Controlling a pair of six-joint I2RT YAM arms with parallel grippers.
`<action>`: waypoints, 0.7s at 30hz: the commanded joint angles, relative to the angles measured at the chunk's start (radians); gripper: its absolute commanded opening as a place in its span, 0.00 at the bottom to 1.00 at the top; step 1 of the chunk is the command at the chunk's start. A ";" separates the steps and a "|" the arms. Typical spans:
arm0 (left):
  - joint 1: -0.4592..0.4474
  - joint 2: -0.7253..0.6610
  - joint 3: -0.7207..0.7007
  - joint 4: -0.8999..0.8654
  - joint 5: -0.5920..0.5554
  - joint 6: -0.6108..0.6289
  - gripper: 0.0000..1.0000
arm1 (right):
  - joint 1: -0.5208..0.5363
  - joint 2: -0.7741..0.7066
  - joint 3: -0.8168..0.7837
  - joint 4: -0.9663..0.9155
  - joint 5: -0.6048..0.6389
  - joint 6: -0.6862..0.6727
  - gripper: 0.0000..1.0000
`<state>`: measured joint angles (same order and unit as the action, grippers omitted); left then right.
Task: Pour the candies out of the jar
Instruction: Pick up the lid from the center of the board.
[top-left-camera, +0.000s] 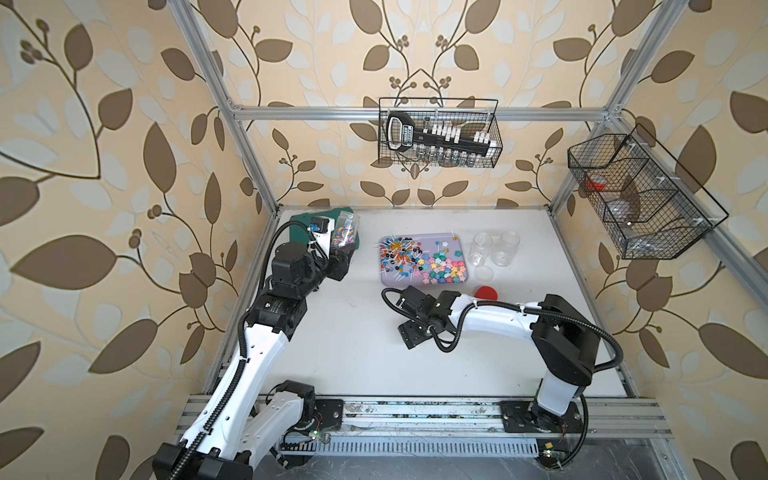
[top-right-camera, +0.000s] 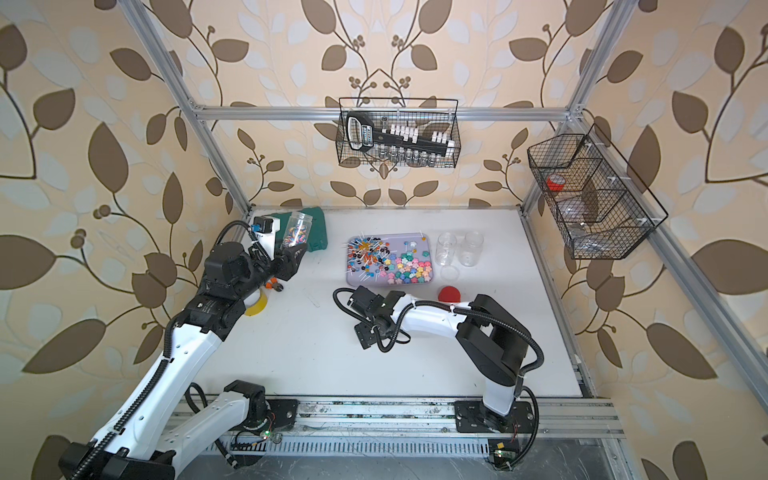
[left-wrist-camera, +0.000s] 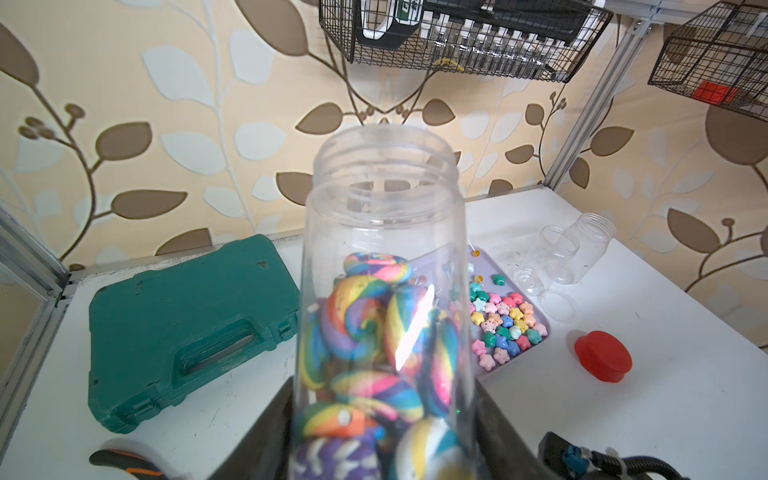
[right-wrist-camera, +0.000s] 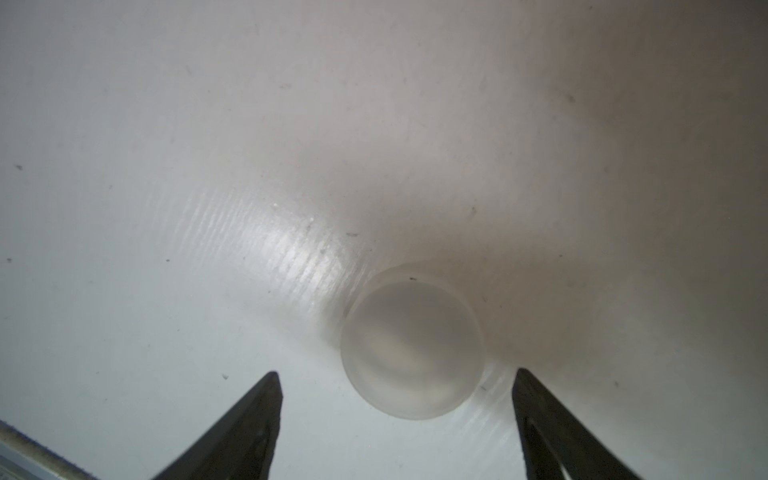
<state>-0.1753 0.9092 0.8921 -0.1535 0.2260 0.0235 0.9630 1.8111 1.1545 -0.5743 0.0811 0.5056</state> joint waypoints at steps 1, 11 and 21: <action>0.001 -0.027 -0.004 0.061 0.005 -0.006 0.20 | 0.006 0.038 0.039 -0.005 0.029 -0.002 0.83; 0.000 -0.041 -0.004 0.045 -0.005 0.008 0.20 | 0.005 0.083 0.059 -0.001 0.017 -0.015 0.73; 0.000 -0.047 -0.010 0.042 -0.013 0.011 0.20 | -0.005 0.065 0.031 0.002 0.028 -0.019 0.63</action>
<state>-0.1757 0.8894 0.8845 -0.1646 0.2253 0.0242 0.9615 1.8736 1.1851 -0.5713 0.0872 0.4934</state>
